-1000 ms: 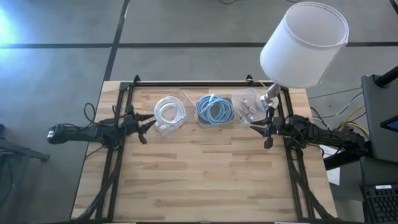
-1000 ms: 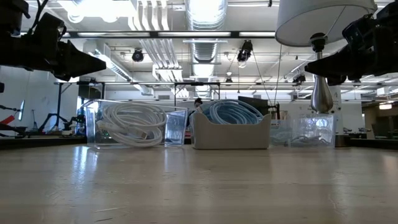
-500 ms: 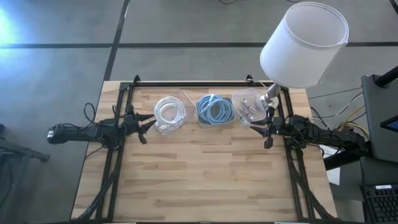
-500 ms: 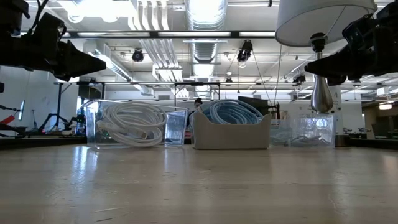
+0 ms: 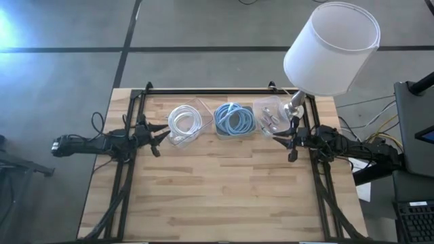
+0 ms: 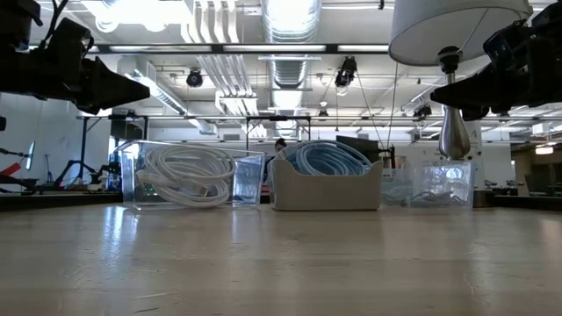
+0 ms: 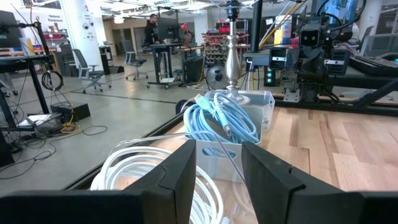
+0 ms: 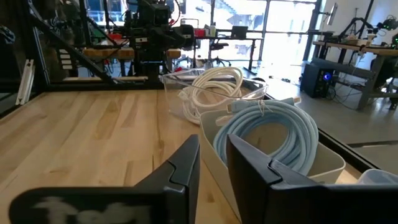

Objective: Pick & Place USB Port
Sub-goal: Return to Home Position

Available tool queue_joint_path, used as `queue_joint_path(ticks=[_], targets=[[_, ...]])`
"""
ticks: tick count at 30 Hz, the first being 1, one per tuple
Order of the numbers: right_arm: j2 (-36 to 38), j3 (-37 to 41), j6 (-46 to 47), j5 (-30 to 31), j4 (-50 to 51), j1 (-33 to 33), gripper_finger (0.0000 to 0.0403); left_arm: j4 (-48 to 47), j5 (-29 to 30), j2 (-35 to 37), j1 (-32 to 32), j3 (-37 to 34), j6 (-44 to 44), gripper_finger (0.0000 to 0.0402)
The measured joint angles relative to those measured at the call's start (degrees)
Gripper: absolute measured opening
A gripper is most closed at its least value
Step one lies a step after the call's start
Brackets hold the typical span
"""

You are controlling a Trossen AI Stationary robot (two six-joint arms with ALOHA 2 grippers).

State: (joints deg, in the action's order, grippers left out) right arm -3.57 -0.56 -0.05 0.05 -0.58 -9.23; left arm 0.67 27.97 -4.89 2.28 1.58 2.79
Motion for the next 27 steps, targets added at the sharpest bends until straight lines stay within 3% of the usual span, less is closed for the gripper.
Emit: queue_joint_path(ticks=[14,27], targets=[[0.0,0.0,0.0,0.0,0.0,0.0,0.0091,0.0,0.0,0.0,0.0,0.0,0.0,0.0133],[0.0,0.0,0.0,0.0,0.0,0.0,0.0068,0.0,0.0,0.0,0.0,0.0,0.0,0.0133]])
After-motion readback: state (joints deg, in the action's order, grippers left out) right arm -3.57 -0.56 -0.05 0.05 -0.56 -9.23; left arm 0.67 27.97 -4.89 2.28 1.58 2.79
